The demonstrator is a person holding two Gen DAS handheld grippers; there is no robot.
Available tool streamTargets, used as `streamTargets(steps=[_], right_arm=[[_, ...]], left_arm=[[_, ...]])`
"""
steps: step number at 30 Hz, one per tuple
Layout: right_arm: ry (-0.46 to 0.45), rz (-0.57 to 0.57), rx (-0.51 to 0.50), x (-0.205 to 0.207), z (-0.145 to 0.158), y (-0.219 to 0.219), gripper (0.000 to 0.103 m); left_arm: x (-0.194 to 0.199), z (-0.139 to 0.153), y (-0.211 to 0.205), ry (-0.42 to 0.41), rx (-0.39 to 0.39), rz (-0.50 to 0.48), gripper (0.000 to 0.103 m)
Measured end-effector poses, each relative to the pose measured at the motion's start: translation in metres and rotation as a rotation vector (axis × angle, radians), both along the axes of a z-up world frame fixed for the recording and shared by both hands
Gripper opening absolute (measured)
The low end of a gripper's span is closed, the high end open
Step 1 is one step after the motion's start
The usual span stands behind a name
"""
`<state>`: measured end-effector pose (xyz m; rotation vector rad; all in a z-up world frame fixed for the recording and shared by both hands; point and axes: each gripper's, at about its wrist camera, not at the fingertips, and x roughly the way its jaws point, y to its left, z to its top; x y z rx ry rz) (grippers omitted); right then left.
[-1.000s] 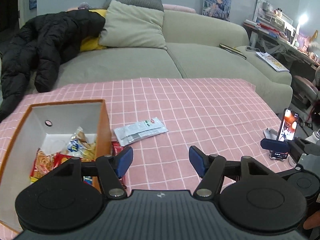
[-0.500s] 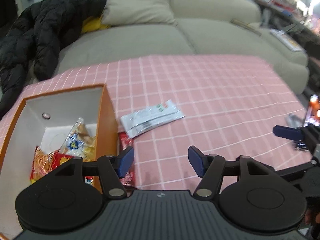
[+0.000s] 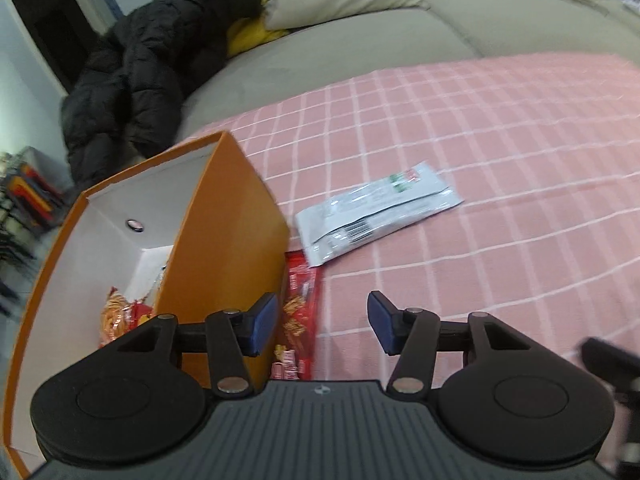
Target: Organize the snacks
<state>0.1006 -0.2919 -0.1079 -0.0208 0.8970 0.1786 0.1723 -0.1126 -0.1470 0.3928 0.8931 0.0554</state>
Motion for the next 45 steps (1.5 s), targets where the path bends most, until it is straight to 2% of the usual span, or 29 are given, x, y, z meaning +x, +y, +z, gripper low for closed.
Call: streamTargets(steps=[3,8,14,17,19,21,23,26,30,35,38,40,43,45], right_arm=[[0.026,-0.007,0.01,0.003,-0.007,-0.005,0.092],[0.055,-0.003,0.011,0.011,-0.017,-0.005,0.092],[0.054,0.039,0.017,0.024,-0.022,0.0,0.091],[0.042,0.1,0.003,0.034,-0.024,0.005,0.091],[0.025,0.17,-0.021,0.044,-0.027,0.009,0.09],[0.011,0.243,-0.055,0.054,-0.031,0.014,0.083],[0.002,0.309,-0.1,0.066,-0.036,0.018,0.078],[-0.009,0.379,-0.136,0.084,-0.042,0.023,0.076],[-0.027,0.467,-0.174,0.101,-0.046,0.031,0.066],[-0.026,0.555,-0.099,0.106,-0.043,0.053,0.066],[0.003,0.509,-0.026,0.101,-0.039,0.068,0.066],[0.029,0.457,0.044,0.096,-0.036,0.077,0.066],[0.068,0.38,0.143,0.088,-0.032,0.09,0.059],[0.075,0.332,0.177,0.085,-0.03,0.099,0.058]], left_arm=[[0.005,-0.011,-0.003,-0.016,0.05,0.038,0.06],[0.014,-0.022,0.0,-0.009,0.044,0.084,0.054],[0.019,-0.031,0.008,-0.001,0.003,0.126,0.035],[0.019,-0.028,0.013,-0.007,-0.057,0.112,0.029],[0.02,-0.025,0.017,-0.014,-0.114,0.089,0.022],[0.022,-0.022,0.02,-0.002,-0.165,0.056,0.011],[0.025,-0.023,0.024,0.041,-0.237,0.042,0.007],[0.019,-0.02,0.023,0.017,-0.235,0.049,0.009],[0.005,-0.006,0.022,-0.003,-0.219,0.076,0.02],[-0.018,0.024,0.037,0.022,-0.325,0.159,0.03],[-0.029,0.049,0.049,0.005,-0.386,0.167,0.034],[-0.034,0.063,0.057,-0.005,-0.401,0.165,0.037],[-0.033,0.082,0.07,0.001,-0.431,0.172,0.037],[-0.033,0.092,0.076,-0.01,-0.42,0.161,0.037]])
